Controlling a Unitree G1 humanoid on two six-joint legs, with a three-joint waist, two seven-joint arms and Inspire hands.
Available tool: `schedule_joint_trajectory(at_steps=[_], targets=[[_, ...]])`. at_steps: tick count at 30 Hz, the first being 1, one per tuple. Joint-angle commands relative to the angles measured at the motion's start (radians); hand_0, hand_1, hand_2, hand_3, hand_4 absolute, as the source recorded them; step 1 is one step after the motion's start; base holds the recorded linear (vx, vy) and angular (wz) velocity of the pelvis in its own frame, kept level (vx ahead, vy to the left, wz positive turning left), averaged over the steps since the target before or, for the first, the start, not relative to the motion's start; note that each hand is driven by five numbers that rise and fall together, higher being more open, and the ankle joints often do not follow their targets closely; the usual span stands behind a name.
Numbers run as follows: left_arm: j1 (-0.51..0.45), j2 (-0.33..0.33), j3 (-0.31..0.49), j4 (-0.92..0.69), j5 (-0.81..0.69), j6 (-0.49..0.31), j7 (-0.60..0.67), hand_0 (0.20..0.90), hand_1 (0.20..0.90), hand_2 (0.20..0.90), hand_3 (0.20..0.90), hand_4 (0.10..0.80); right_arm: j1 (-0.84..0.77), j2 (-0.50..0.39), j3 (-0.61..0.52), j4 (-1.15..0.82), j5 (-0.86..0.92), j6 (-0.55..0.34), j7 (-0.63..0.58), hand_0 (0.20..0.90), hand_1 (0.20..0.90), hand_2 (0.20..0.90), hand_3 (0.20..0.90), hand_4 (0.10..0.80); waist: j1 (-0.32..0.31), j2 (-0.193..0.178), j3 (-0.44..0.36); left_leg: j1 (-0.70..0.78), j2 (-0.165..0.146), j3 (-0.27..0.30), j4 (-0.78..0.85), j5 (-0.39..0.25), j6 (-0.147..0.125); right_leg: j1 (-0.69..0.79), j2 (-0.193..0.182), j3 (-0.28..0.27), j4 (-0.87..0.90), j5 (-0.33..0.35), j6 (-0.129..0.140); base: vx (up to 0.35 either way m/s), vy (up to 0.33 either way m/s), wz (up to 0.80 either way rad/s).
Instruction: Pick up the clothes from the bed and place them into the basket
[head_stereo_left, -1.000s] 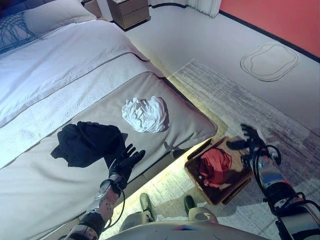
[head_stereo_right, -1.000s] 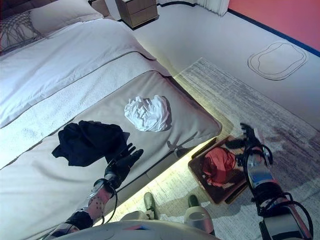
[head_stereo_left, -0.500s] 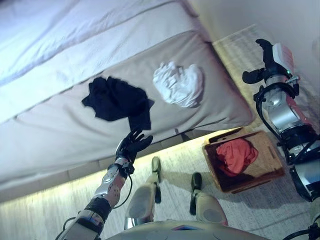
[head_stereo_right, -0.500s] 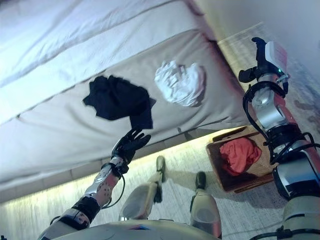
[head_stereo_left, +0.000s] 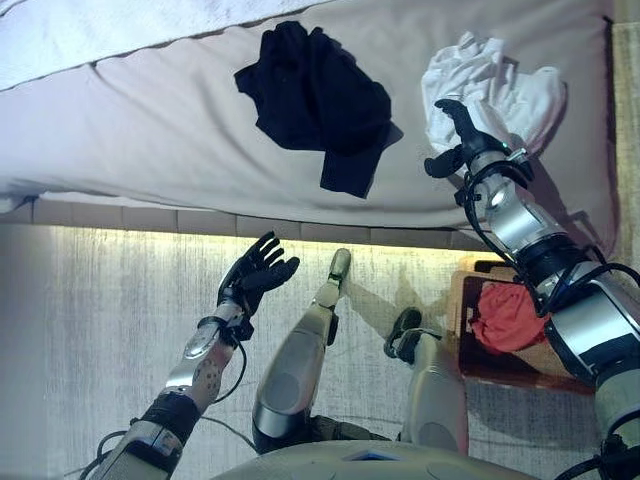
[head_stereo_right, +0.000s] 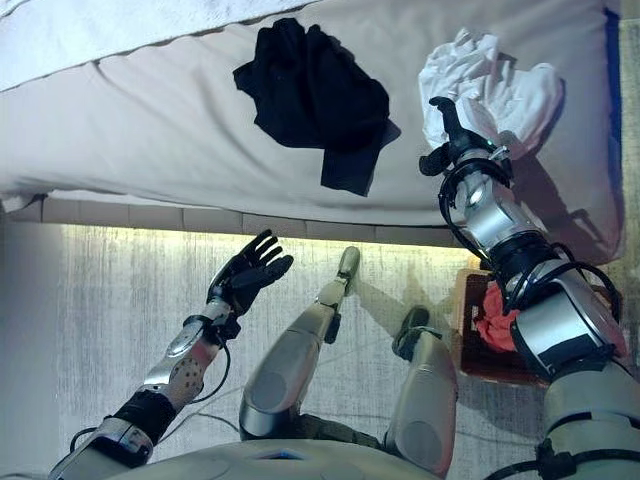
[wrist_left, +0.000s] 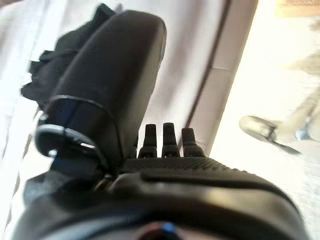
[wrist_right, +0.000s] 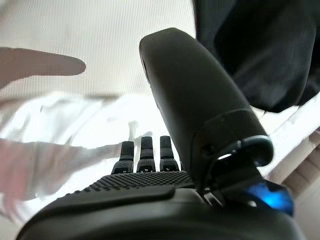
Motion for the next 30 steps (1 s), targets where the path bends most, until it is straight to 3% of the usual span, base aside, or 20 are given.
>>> schedule_joint_trajectory(at_steps=[1, 6, 13, 17, 30], targets=[[0.020, 0.017, -0.010, -0.104, -0.044, -0.086, -0.024, 0.900, 0.900, 0.900, 0.900, 0.800, -0.176, -0.055, 0.040, 0.027, -0.001, -0.019, -0.050, 0.900, 0.900, 0.900, 0.900, 0.800, 0.007, -0.007, -0.014, -0.070, -0.059, 0.037, 0.309, -0.300, 0.061, -0.030, 0.048, -0.057, -0.059, 0.107, -0.049, -0.035, 0.025, 0.14], [0.038, 0.024, -0.017, -0.142, -0.092, -0.110, -0.013, 0.900, 0.900, 0.900, 0.900, 0.800, -0.264, -0.069, 0.095, 0.173, -0.091, 0.031, -0.054, 0.900, 0.900, 0.900, 0.900, 0.800, 0.031, 0.019, -0.014, -0.196, -0.075, 0.060, 0.437, -0.343, 0.069, -0.137, 0.030, -0.065, 0.051, 0.076, -0.064, -0.038, 0.025, 0.08], [0.106, 0.057, -0.015, -0.205, -0.147, -0.118, -0.020, 0.900, 0.900, 0.900, 0.900, 0.800, -0.396, -0.170, 0.282, 0.343, -0.336, 0.240, -0.065, 0.900, 0.900, 0.900, 0.900, 0.800, 0.056, 0.048, -0.014, -0.315, -0.084, 0.078, 0.541, -0.373, 0.092, -0.255, 0.020, -0.068, 0.141, 0.065, -0.066, -0.018, 0.028, 0.12], [0.140, 0.081, -0.012, -0.254, -0.167, -0.106, -0.028, 0.900, 0.900, 0.900, 0.900, 0.800, -0.446, -0.244, 0.322, 0.350, -0.340, 0.324, -0.061, 0.900, 0.900, 0.900, 0.900, 0.800, 0.054, 0.047, -0.014, -0.346, -0.079, 0.090, 0.566, -0.383, 0.100, -0.290, 0.026, -0.062, 0.159, 0.064, -0.061, 0.012, 0.030, -0.03], [0.172, 0.124, 0.019, -0.340, -0.238, -0.060, 0.008, 0.900, 0.900, 0.900, 0.900, 0.800, -0.546, -0.368, 0.337, 0.348, -0.328, 0.314, -0.092, 0.900, 0.900, 0.900, 0.900, 0.800, 0.025, 0.036, -0.014, -0.349, -0.056, 0.113, 0.550, -0.382, 0.093, -0.310, 0.044, -0.032, 0.157, 0.070, -0.051, 0.024, 0.014, -0.04]])
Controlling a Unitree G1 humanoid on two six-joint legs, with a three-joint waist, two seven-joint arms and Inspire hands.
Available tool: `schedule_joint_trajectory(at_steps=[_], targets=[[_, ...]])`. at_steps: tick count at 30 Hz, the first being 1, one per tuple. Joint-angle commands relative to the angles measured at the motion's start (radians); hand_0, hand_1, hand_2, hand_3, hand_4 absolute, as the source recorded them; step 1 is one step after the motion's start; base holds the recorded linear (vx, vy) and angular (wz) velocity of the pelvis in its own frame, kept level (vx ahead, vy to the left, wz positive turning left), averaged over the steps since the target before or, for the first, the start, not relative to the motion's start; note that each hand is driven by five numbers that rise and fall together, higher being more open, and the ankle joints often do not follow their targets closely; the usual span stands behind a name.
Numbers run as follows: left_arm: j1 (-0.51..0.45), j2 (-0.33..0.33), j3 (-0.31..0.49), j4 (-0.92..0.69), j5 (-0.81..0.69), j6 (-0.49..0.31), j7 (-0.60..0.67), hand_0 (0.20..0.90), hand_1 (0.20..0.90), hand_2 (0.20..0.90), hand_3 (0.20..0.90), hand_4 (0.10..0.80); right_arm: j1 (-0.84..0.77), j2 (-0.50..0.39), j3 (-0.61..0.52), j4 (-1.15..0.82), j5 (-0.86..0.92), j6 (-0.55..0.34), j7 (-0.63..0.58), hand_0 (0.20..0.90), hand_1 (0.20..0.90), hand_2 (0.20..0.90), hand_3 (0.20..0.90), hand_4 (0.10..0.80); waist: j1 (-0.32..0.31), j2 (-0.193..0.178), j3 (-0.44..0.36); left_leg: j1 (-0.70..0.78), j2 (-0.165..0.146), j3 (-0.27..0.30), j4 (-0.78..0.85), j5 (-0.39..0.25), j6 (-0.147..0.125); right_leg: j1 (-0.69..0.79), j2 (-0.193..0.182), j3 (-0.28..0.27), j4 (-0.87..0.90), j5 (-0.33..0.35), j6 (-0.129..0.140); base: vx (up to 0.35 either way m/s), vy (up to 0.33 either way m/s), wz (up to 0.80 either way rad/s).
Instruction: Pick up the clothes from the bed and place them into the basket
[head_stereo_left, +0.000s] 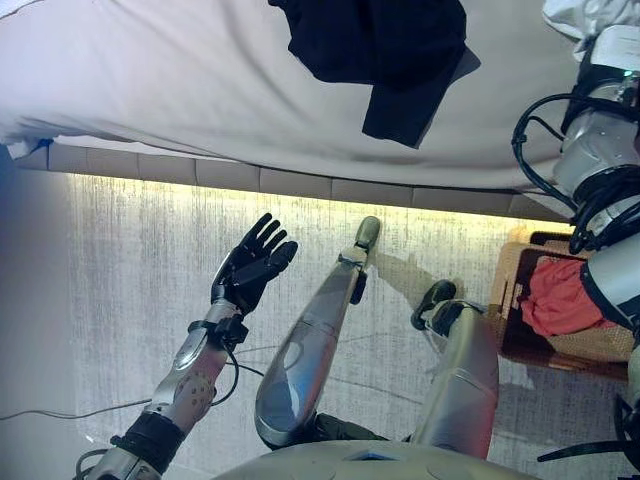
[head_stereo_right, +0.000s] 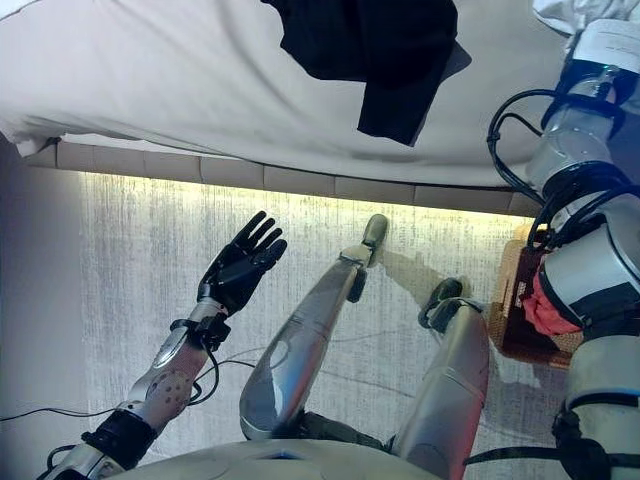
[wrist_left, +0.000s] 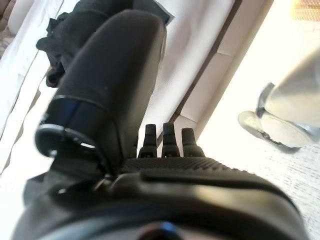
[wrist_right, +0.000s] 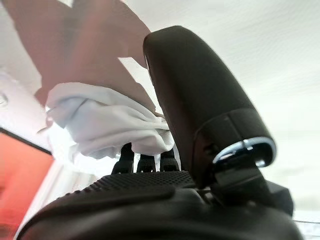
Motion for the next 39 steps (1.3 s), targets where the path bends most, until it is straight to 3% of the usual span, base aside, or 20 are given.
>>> schedule_joint_trajectory(at_steps=[1, 3, 5, 17, 23, 32, 34, 39], targets=[[0.042, 0.020, 0.053, -0.053, -0.038, -0.026, -0.022, 0.900, 0.900, 0.900, 0.900, 0.800, -0.175, -0.187, 0.095, -0.020, -0.058, 0.043, -0.058, 0.900, 0.900, 0.900, 0.900, 0.800, -0.020, 0.003, -0.017, 0.063, -0.004, 0.069, 0.113, -0.188, 0.080, 0.038, 0.111, -0.105, -0.086, 0.121, -0.018, 0.040, -0.003, 0.01], [0.042, 0.023, 0.058, -0.063, -0.037, -0.022, -0.020, 0.900, 0.900, 0.900, 0.900, 0.800, -0.180, -0.198, 0.104, -0.025, -0.071, 0.043, -0.030, 0.900, 0.900, 0.900, 0.900, 0.800, -0.023, -0.002, -0.017, 0.074, -0.002, 0.071, 0.101, -0.187, 0.080, 0.046, 0.115, -0.104, -0.092, 0.119, -0.017, 0.031, -0.013, -0.02], [0.040, 0.028, 0.064, -0.074, -0.041, -0.022, -0.016, 0.900, 0.900, 0.900, 0.900, 0.800, -0.201, -0.207, 0.125, -0.031, -0.084, 0.032, 0.012, 0.300, 0.300, 0.300, 0.200, 0.100, -0.024, -0.005, -0.017, 0.077, 0.000, 0.073, 0.096, -0.186, 0.080, 0.045, 0.116, -0.103, -0.092, 0.119, -0.016, 0.010, -0.019, -0.13], [0.051, 0.036, 0.082, -0.080, -0.051, -0.025, -0.027, 0.900, 0.900, 0.900, 0.900, 0.800, -0.199, -0.213, 0.131, -0.029, 0.048, -0.056, -0.028, 0.300, 0.300, 0.300, 0.200, 0.100, -0.026, 0.001, -0.017, 0.069, 0.004, 0.080, 0.110, -0.196, 0.075, 0.026, 0.108, -0.104, -0.075, 0.114, -0.021, -0.002, -0.007, -0.03], [0.044, 0.031, 0.084, -0.063, -0.038, -0.019, -0.039, 0.900, 0.900, 0.900, 0.900, 0.800, -0.151, -0.211, 0.071, -0.046, 0.157, -0.111, -0.060, 0.300, 0.300, 0.300, 0.200, 0.100, -0.037, -0.013, -0.017, 0.127, 0.011, 0.081, 0.093, -0.204, 0.072, 0.081, 0.117, -0.096, -0.098, 0.114, -0.019, 0.004, 0.001, -0.01], [0.010, 0.006, 0.090, -0.014, -0.004, -0.009, -0.027, 0.900, 0.900, 0.900, 0.900, 0.800, -0.020, -0.215, -0.131, -0.107, 0.335, -0.246, -0.088, 0.300, 0.300, 0.300, 0.200, 0.100, -0.076, -0.060, -0.017, 0.317, 0.027, 0.077, 0.036, -0.215, 0.065, 0.264, 0.130, -0.073, -0.173, 0.111, -0.015, 0.037, 0.012, -0.10], [-0.001, -0.002, 0.089, 0.003, 0.006, -0.009, -0.020, 0.900, 0.900, 0.900, 0.900, 0.800, 0.009, -0.223, -0.182, -0.129, 0.370, -0.276, -0.078, 0.300, 0.300, 0.300, 0.200, 0.100, -0.088, -0.070, -0.017, 0.357, 0.032, 0.077, 0.007, -0.188, 0.067, 0.304, 0.134, -0.072, -0.207, 0.134, -0.024, 0.004, 0.034, -0.26], [-0.012, -0.021, 0.093, 0.039, 0.029, -0.003, -0.006, 0.900, 0.900, 0.900, 0.900, 0.800, 0.099, -0.243, -0.302, -0.185, 0.497, -0.327, -0.056, 0.300, 0.300, 0.300, 0.200, 0.100, -0.119, -0.100, -0.029, 0.485, 0.042, 0.081, -0.048, -0.178, 0.060, 0.430, 0.146, -0.051, -0.293, 0.146, -0.017, 0.046, 0.017, -0.11]])
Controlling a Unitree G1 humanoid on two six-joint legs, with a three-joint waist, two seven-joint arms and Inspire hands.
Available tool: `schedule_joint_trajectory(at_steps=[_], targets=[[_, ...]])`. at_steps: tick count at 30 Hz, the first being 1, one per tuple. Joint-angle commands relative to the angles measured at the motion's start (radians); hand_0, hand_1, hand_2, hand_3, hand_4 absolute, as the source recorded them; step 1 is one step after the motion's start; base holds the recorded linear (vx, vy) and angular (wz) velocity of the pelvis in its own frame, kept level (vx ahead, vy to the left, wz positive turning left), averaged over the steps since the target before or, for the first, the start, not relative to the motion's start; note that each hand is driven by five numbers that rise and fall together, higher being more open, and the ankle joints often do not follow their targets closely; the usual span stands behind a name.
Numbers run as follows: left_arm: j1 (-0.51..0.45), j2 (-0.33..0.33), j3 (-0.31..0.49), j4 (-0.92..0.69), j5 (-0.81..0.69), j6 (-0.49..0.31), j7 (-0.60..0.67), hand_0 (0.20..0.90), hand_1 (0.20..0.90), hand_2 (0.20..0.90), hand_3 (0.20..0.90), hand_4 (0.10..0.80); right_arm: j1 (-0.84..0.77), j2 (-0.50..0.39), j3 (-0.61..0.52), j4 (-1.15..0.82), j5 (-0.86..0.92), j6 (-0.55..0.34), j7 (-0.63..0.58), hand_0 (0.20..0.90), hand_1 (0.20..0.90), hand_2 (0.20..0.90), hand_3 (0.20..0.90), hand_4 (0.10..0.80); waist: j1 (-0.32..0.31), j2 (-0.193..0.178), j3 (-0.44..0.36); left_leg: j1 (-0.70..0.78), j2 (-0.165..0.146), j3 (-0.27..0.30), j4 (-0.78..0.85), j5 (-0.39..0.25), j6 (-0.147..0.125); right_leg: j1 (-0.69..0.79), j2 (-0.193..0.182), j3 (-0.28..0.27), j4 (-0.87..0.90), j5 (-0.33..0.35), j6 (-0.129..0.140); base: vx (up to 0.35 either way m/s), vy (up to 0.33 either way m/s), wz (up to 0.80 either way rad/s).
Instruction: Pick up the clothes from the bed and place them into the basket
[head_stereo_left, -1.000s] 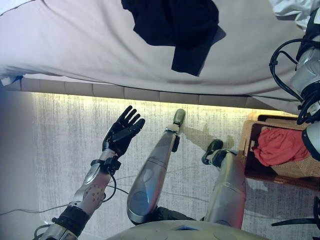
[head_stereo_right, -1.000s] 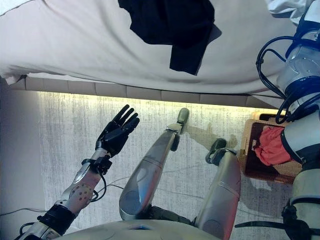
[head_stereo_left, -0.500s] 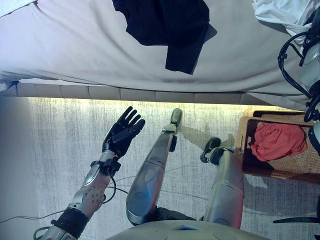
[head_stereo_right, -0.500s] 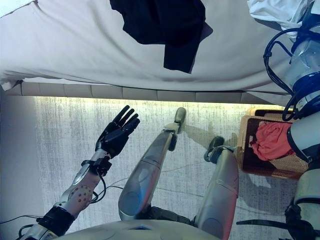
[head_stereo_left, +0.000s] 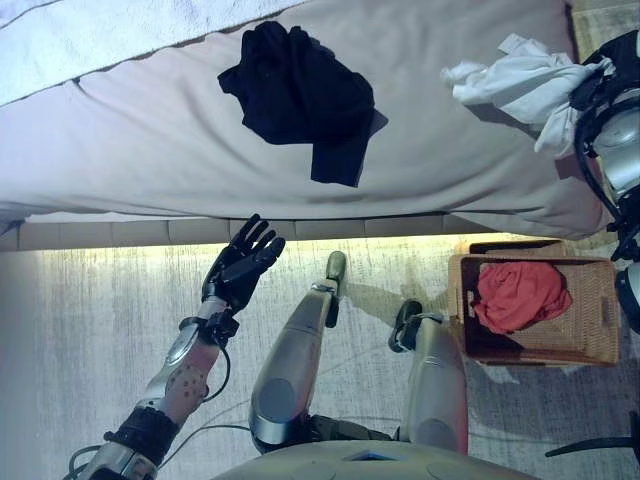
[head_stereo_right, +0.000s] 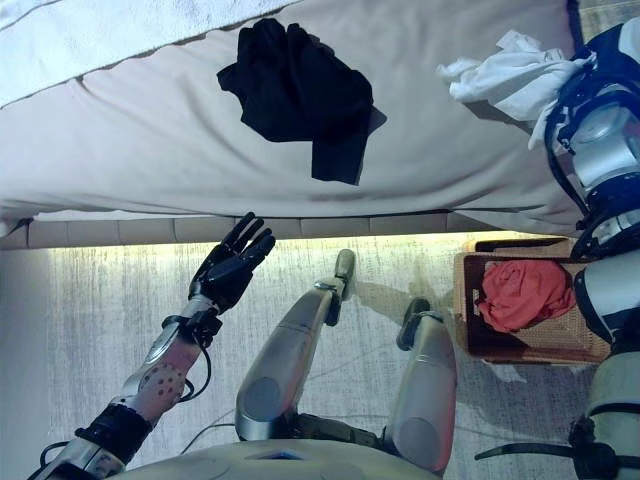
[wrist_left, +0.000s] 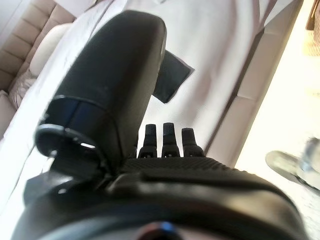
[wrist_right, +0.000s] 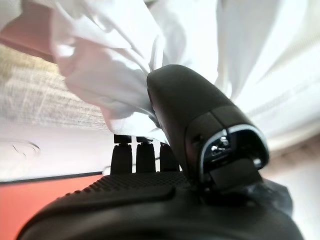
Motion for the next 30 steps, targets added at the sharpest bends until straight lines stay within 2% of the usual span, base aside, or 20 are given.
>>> schedule_joint_trajectory(at_steps=[1, 8, 12, 17, 20, 24, 30], targets=[[0.023, -0.016, 0.055, -0.027, 0.055, -0.044, -0.005, 0.900, 0.900, 0.900, 0.900, 0.800, -0.029, -0.144, -0.050, -0.086, 0.087, -0.094, -0.052, 0.300, 0.300, 0.300, 0.200, 0.100, -0.011, -0.059, -0.063, 0.120, -0.014, 0.028, 0.095, -0.202, 0.017, 0.081, 0.077, -0.069, -0.101, 0.085, -0.046, 0.085, 0.022, -0.10], [0.014, -0.032, 0.057, 0.051, 0.073, -0.046, 0.034, 0.900, 0.900, 0.900, 0.900, 0.800, 0.091, -0.178, -0.177, -0.172, 0.188, -0.157, -0.019, 0.300, 0.300, 0.300, 0.200, 0.100, -0.069, -0.104, -0.137, 0.248, 0.018, 0.056, -0.014, -0.184, 0.003, 0.205, 0.101, -0.032, -0.252, 0.129, -0.029, 0.077, 0.025, -0.21], [0.019, -0.056, 0.084, 0.109, 0.062, -0.036, 0.062, 0.900, 0.900, 0.900, 0.900, 0.800, 0.227, -0.204, -0.276, -0.255, 0.199, -0.200, 0.015, 0.300, 0.300, 0.300, 0.200, 0.100, -0.121, -0.126, -0.215, 0.361, 0.023, 0.088, -0.166, -0.163, -0.003, 0.294, 0.122, 0.004, -0.401, 0.185, -0.002, 0.126, 0.024, -0.29], [0.009, -0.075, 0.111, 0.170, 0.076, -0.024, 0.071, 0.900, 0.900, 0.900, 0.900, 0.800, 0.413, -0.208, -0.415, -0.378, 0.205, -0.220, 0.037, 0.300, 0.300, 0.300, 0.200, 0.100, -0.184, -0.134, -0.290, 0.445, 0.038, 0.120, -0.310, -0.108, -0.010, 0.340, 0.148, 0.062, -0.511, 0.245, 0.024, 0.086, 0.020, -0.32], [-0.023, -0.093, 0.121, 0.211, 0.095, -0.035, 0.073, 0.900, 0.900, 0.900, 0.900, 0.800, 0.546, -0.182, -0.521, -0.456, 0.194, -0.228, 0.040, 0.300, 0.300, 0.300, 0.200, 0.100, -0.229, -0.135, -0.325, 0.487, 0.048, 0.143, -0.403, -0.080, -0.011, 0.352, 0.158, 0.105, -0.567, 0.283, 0.045, 0.020, 0.006, -0.37], [-0.051, -0.117, 0.134, 0.259, 0.108, -0.050, 0.057, 0.900, 0.900, 0.900, 0.900, 0.800, 0.649, -0.148, -0.592, -0.502, 0.181, -0.223, 0.045, 0.300, 0.300, 0.300, 0.200, 0.100, -0.263, -0.134, -0.348, 0.515, 0.054, 0.162, -0.457, -0.067, -0.011, 0.355, 0.167, 0.142, -0.604, 0.308, 0.057, 0.013, -0.008, -0.32], [-0.066, -0.151, 0.151, 0.312, 0.139, -0.053, 0.027, 0.900, 0.900, 0.900, 0.900, 0.800, 0.744, -0.072, -0.633, -0.506, 0.177, -0.199, 0.088, 0.300, 0.300, 0.300, 0.200, 0.100, -0.295, -0.133, -0.372, 0.535, 0.060, 0.190, -0.481, -0.068, -0.012, 0.361, 0.179, 0.179, -0.639, 0.328, 0.059, 0.028, -0.022, -0.23]])
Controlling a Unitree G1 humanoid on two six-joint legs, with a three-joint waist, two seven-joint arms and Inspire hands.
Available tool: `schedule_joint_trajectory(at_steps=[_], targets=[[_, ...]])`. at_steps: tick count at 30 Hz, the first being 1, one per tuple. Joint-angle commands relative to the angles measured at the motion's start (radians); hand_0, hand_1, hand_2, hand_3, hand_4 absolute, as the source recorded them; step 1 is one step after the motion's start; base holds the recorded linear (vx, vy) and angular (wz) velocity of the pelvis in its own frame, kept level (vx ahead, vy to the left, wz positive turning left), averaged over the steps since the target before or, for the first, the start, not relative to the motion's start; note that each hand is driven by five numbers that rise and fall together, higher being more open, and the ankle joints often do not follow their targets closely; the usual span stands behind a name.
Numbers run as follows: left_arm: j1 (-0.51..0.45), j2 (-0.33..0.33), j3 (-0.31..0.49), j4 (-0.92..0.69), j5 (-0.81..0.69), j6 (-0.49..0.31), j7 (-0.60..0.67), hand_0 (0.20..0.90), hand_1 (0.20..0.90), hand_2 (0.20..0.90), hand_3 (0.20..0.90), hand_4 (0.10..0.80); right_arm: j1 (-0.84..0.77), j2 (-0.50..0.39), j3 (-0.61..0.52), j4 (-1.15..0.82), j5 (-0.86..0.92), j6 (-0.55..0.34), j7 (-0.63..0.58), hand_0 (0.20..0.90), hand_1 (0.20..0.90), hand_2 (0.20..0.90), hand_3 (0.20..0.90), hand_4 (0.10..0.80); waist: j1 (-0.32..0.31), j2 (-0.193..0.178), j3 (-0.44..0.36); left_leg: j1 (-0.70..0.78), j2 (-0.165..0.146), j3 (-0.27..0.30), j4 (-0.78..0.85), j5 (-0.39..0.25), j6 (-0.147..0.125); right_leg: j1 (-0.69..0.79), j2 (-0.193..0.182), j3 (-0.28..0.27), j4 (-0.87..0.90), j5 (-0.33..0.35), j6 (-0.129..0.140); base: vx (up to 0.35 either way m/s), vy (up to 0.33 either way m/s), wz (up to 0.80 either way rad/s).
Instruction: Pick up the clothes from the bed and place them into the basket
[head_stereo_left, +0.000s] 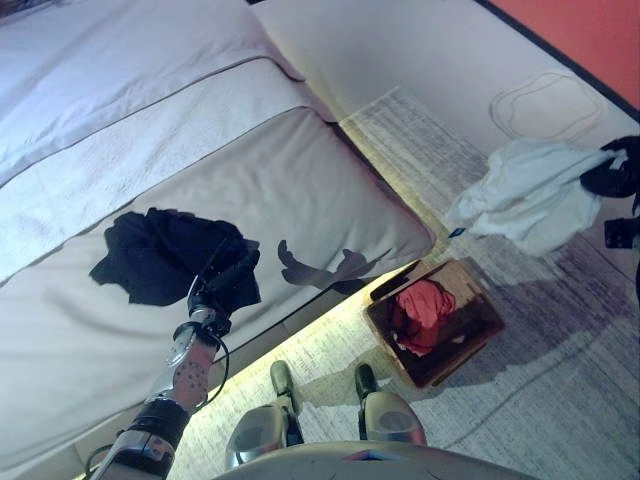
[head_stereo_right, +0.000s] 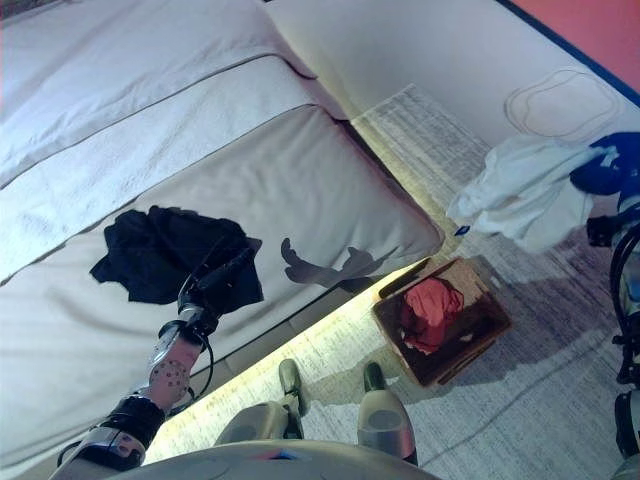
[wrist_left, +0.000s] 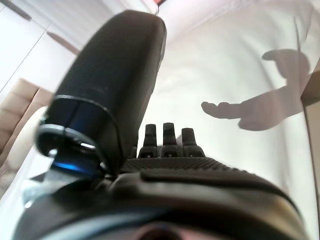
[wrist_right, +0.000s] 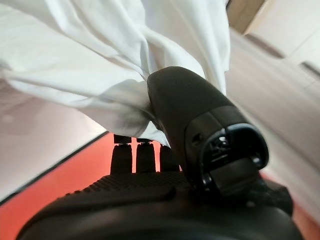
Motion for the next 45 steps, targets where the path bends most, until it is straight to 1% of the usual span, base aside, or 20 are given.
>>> schedule_joint_trajectory(at_steps=[1, 3, 5, 6, 13, 16, 20, 24, 25, 26, 29, 33, 38, 41, 45], targets=[[0.008, -0.031, 0.025, 0.007, 0.060, -0.068, -0.062, 0.900, 0.900, 0.900, 0.900, 0.800, -0.013, -0.033, -0.064, -0.076, -0.002, -0.071, 0.006, 0.300, 0.300, 0.300, 0.200, 0.100, 0.008, 0.008, -0.119, 0.024, 0.011, -0.045, 0.007, -0.117, -0.014, -0.118, 0.075, 0.000, 0.058, 0.062, -0.043, 0.053, -0.054, -0.19], [0.017, -0.040, 0.035, 0.016, 0.075, -0.059, -0.077, 0.900, 0.900, 0.900, 0.900, 0.800, 0.038, 0.006, -0.069, -0.089, -0.014, -0.061, 0.039, 0.300, 0.300, 0.300, 0.200, 0.100, -0.002, 0.007, -0.129, 0.031, 0.017, -0.030, 0.010, -0.121, -0.014, -0.115, 0.081, 0.012, 0.052, 0.064, -0.046, 0.061, -0.060, -0.14], [0.018, -0.044, 0.036, 0.019, 0.080, -0.054, -0.079, 0.900, 0.900, 0.900, 0.900, 0.800, 0.052, 0.020, -0.066, -0.087, -0.016, -0.057, 0.053, 0.300, 0.300, 0.300, 0.200, 0.100, -0.006, 0.007, -0.131, 0.032, 0.019, -0.023, 0.015, -0.124, -0.015, -0.113, 0.083, 0.015, 0.050, 0.064, -0.049, 0.038, -0.043, -0.14], [0.018, -0.050, 0.037, 0.028, 0.090, -0.045, -0.084, 0.900, 0.900, 0.900, 0.900, 0.800, 0.060, 0.046, -0.059, -0.079, -0.028, -0.044, 0.069, 0.300, 0.300, 0.300, 0.200, 0.100, -0.008, 0.008, -0.135, 0.031, 0.021, -0.018, 0.024, -0.128, -0.017, -0.111, 0.085, 0.018, 0.047, 0.064, -0.052, 0.030, -0.058, -0.17], [0.017, -0.064, 0.027, 0.058, 0.115, -0.027, -0.124, 0.900, 0.900, 0.900, 0.900, 0.800, 0.028, 0.113, 0.012, 0.049, -0.045, 0.020, 0.090, 0.300, 0.300, 0.300, 0.200, 0.100, 0.000, 0.019, -0.137, 0.030, 0.022, -0.019, 0.046, -0.138, -0.024, -0.098, 0.089, 0.019, 0.036, 0.064, -0.060, 0.027, -0.053, -0.04], [0.013, -0.059, 0.024, 0.064, 0.119, -0.017, -0.142, 0.900, 0.900, 0.900, 0.900, 0.800, 0.031, 0.151, 0.039, 0.127, -0.051, 0.017, 0.081, 0.300, 0.300, 0.300, 0.200, 0.100, 0.008, 0.032, -0.130, 0.030, 0.021, -0.026, 0.045, -0.137, -0.026, -0.094, 0.089, 0.015, 0.031, 0.066, -0.060, -0.007, -0.049, 0.01], [-0.004, -0.058, 0.013, 0.098, 0.117, -0.032, -0.167, 0.900, 0.900, 0.900, 0.900, 0.800, 0.019, 0.210, 0.063, 0.242, -0.058, 0.034, 0.079, 0.300, 0.300, 0.300, 0.200, 0.100, 0.016, 0.049, -0.122, 0.030, 0.015, -0.037, 0.038, -0.133, -0.024, -0.094, 0.090, 0.013, 0.029, 0.066, -0.061, -0.027, -0.036, 0.01], [-0.011, -0.064, 0.005, 0.095, 0.116, -0.042, -0.171, 0.900, 0.900, 0.900, 0.900, 0.800, 0.043, 0.266, 0.079, 0.356, -0.084, 0.005, 0.062, 0.300, 0.300, 0.300, 0.200, 0.100, 0.027, 0.064, -0.117, 0.031, 0.012, -0.046, 0.035, -0.130, -0.022, -0.089, 0.088, 0.009, 0.020, 0.070, -0.061, -0.023, -0.036, 0.02], [-0.012, -0.064, 0.004, 0.096, 0.117, -0.043, -0.171, 0.900, 0.900, 0.900, 0.900, 0.800, 0.046, 0.272, 0.081, 0.369, -0.093, 0.005, 0.046, 0.432, 0.432, 0.432, 0.354, 0.254, 0.029, 0.066, -0.117, 0.031, 0.012, -0.047, 0.034, -0.130, -0.022, -0.087, 0.088, 0.008, 0.020, 0.071, -0.061, -0.017, -0.042, 0.07], [-0.012, -0.063, -0.003, 0.094, 0.120, -0.043, -0.169, 0.900, 0.900, 0.900, 0.900, 0.800, 0.046, 0.284, 0.088, 0.395, -0.109, 0.001, 0.017, 0.900, 0.900, 0.900, 0.900, 0.800, 0.035, 0.071, -0.116, 0.032, 0.011, -0.052, 0.032, -0.129, -0.021, -0.085, 0.087, 0.006, 0.018, 0.071, -0.061, -0.019, -0.038, 0.05], [-0.014, -0.059, -0.015, 0.105, 0.117, -0.052, -0.173, 0.900, 0.900, 0.900, 0.900, 0.800, 0.034, 0.299, 0.095, 0.429, -0.118, -0.001, 0.014, 0.900, 0.900, 0.900, 0.900, 0.800, 0.041, 0.081, -0.114, 0.034, 0.008, -0.061, 0.024, -0.125, -0.021, -0.084, 0.086, -0.002, 0.016, 0.072, -0.060, -0.032, -0.028, 0.02], [-0.011, -0.054, -0.018, 0.110, 0.108, -0.054, -0.184, 0.900, 0.900, 0.900, 0.900, 0.800, 0.043, 0.309, 0.102, 0.424, -0.121, -0.006, 0.012, 0.900, 0.900, 0.900, 0.900, 0.800, 0.045, 0.093, -0.115, 0.036, 0.004, -0.067, 0.014, -0.119, -0.022, -0.079, 0.082, -0.008, 0.008, 0.075, -0.058, -0.025, -0.005, 0.07], [-0.008, -0.058, -0.018, 0.110, 0.117, -0.057, -0.198, 0.900, 0.900, 0.900, 0.900, 0.800, 0.070, 0.321, 0.098, 0.392, -0.122, -0.024, -0.009, 0.900, 0.900, 0.900, 0.900, 0.800, 0.042, 0.093, -0.115, 0.035, 0.005, -0.068, 0.010, -0.117, -0.022, -0.080, 0.082, -0.008, 0.005, 0.077, -0.056, -0.014, -0.011, 0.04], [-0.007, -0.060, -0.021, 0.108, 0.118, -0.056, -0.197, 0.900, 0.900, 0.900, 0.900, 0.800, 0.073, 0.317, 0.096, 0.358, -0.117, -0.033, -0.030, 0.900, 0.900, 0.900, 0.900, 0.800, 0.040, 0.093, -0.114, 0.037, 0.006, -0.066, 0.012, -0.118, -0.022, -0.078, 0.082, -0.008, 0.007, 0.075, -0.056, 0.000, 0.000, 0.00], [-0.007, -0.065, -0.026, 0.094, 0.114, -0.057, -0.181, 0.900, 0.900, 0.900, 0.900, 0.800, 0.065, 0.304, 0.100, 0.246, -0.147, -0.021, -0.085, 0.900, 0.900, 0.900, 0.900, 0.800, 0.031, 0.099, -0.104, 0.031, 0.006, -0.066, 0.023, -0.119, -0.022, -0.085, 0.082, -0.010, 0.023, 0.068, -0.059, 0.000, 0.000, 0.00]])
